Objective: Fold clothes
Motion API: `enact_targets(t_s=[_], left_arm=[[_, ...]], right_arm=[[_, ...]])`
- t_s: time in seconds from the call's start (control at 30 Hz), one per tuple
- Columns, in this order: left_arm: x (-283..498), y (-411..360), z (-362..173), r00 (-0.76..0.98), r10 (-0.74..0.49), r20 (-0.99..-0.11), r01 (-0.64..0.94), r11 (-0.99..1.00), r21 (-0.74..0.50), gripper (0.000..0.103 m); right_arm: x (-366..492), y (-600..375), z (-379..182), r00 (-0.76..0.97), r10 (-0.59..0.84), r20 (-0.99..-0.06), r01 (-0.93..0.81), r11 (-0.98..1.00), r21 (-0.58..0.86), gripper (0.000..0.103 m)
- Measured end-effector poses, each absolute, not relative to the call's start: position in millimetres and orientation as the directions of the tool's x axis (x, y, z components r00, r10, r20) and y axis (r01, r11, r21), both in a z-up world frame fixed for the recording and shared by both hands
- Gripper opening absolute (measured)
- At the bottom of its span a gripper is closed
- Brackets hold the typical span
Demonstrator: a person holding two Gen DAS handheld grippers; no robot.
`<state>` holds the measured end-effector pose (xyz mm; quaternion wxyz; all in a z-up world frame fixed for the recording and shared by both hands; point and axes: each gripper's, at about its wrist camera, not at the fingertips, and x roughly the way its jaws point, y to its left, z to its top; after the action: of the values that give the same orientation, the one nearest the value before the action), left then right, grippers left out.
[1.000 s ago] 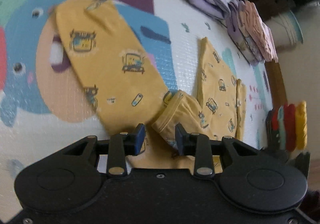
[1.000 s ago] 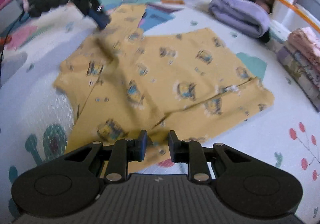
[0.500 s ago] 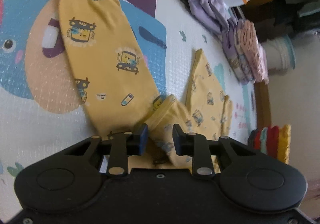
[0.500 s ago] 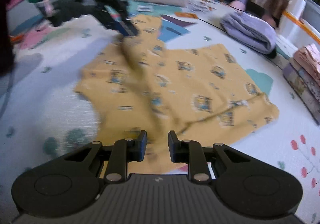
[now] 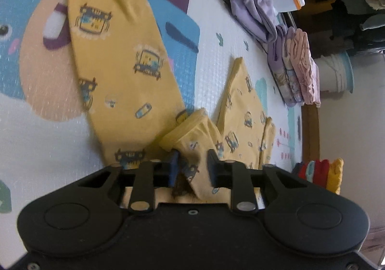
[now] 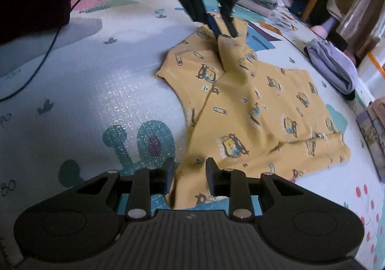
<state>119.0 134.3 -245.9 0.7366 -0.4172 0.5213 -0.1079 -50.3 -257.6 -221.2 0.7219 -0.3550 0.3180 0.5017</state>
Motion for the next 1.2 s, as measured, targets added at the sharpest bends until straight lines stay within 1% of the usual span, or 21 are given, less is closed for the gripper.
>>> enact_targets(t_s=[0.1, 0.23, 0.27, 0.3, 0.37, 0.43, 0.57, 0.63, 0.7, 0.8, 0.93, 0.97, 1.0, 1.07, 1.2], left_arm=[[119.9, 135.3, -245.9, 0.446, -0.595, -0.669, -0.278, 0.619, -0.735, 0.019], [122.9, 131.9, -240.8, 0.450, -0.581, -0.678, -0.244, 0.650, -0.720, 0.019], [123.7, 131.0, -239.6, 0.451, -0.578, -0.680, -0.235, 0.658, -0.715, 0.015], [124.5, 130.2, -238.3, 0.452, -0.575, -0.682, -0.226, 0.666, -0.711, 0.000], [127.0, 128.2, -232.0, 0.461, -0.571, -0.679, -0.200, 0.679, -0.706, 0.000], [133.9, 125.0, -208.9, 0.493, -0.581, -0.648, -0.134, 0.685, -0.716, 0.000], [149.6, 110.9, -163.9, 0.541, -0.605, -0.585, -0.002, 0.695, -0.719, 0.000], [155.4, 98.6, -155.5, 0.538, -0.608, -0.584, 0.049, 0.715, -0.698, 0.000], [159.5, 89.0, -159.6, 0.525, -0.595, -0.609, 0.066, 0.742, -0.667, 0.000], [162.1, 87.7, -170.2, 0.508, -0.572, -0.644, 0.041, 0.763, -0.645, 0.000], [160.4, 85.5, -167.5, 0.507, -0.570, -0.647, 0.045, 0.767, -0.641, 0.000], [160.3, 83.6, -164.0, 0.506, -0.576, -0.642, 0.053, 0.764, -0.643, 0.000], [161.0, 80.1, -161.4, 0.506, -0.579, -0.639, 0.059, 0.762, -0.645, 0.000], [162.9, 71.2, -156.1, 0.504, -0.589, -0.632, 0.071, 0.758, -0.649, 0.000], [167.6, 49.5, -145.7, 0.496, -0.603, -0.624, 0.089, 0.750, -0.655, 0.000]], right_arm=[[-55.0, -253.0, -225.9, 0.321, 0.489, -0.811, -0.942, 0.256, -0.219, 0.030], [-55.2, -252.4, -226.6, 0.323, 0.484, -0.813, -0.938, 0.280, -0.206, 0.028], [-55.1, -253.0, -226.6, 0.323, 0.485, -0.813, -0.937, 0.284, -0.203, 0.027], [-55.0, -253.5, -226.7, 0.323, 0.485, -0.813, -0.937, 0.288, -0.200, 0.027], [-55.0, -253.2, -226.7, 0.325, 0.483, -0.813, -0.935, 0.292, -0.201, 0.027], [-56.2, -253.0, -226.8, 0.323, 0.482, -0.814, -0.935, 0.293, -0.198, 0.027], [-53.1, -257.3, -225.1, 0.289, 0.498, -0.818, -0.938, 0.317, -0.138, 0.019], [-50.4, -259.9, -223.3, 0.272, 0.509, -0.817, -0.936, 0.336, -0.103, 0.016], [-48.9, -261.1, -222.5, 0.263, 0.513, -0.817, -0.936, 0.340, -0.087, 0.014], [-48.5, -261.2, -222.2, 0.251, 0.512, -0.821, -0.938, 0.338, -0.076, 0.014], [-50.0, -261.9, -218.7, 0.257, 0.510, -0.821, -0.931, 0.359, -0.068, 0.016], [-51.1, -261.6, -217.1, 0.269, 0.513, -0.815, -0.927, 0.368, -0.074, 0.017], [-52.0, -260.4, -215.6, 0.284, 0.516, -0.808, -0.924, 0.374, -0.085, 0.022], [-52.9, -257.6, -214.6, 0.294, 0.525, -0.799, -0.922, 0.375, -0.093, 0.028], [-53.6, -249.4, -217.8, 0.346, 0.506, -0.790, -0.909, 0.390, -0.148, 0.029]])
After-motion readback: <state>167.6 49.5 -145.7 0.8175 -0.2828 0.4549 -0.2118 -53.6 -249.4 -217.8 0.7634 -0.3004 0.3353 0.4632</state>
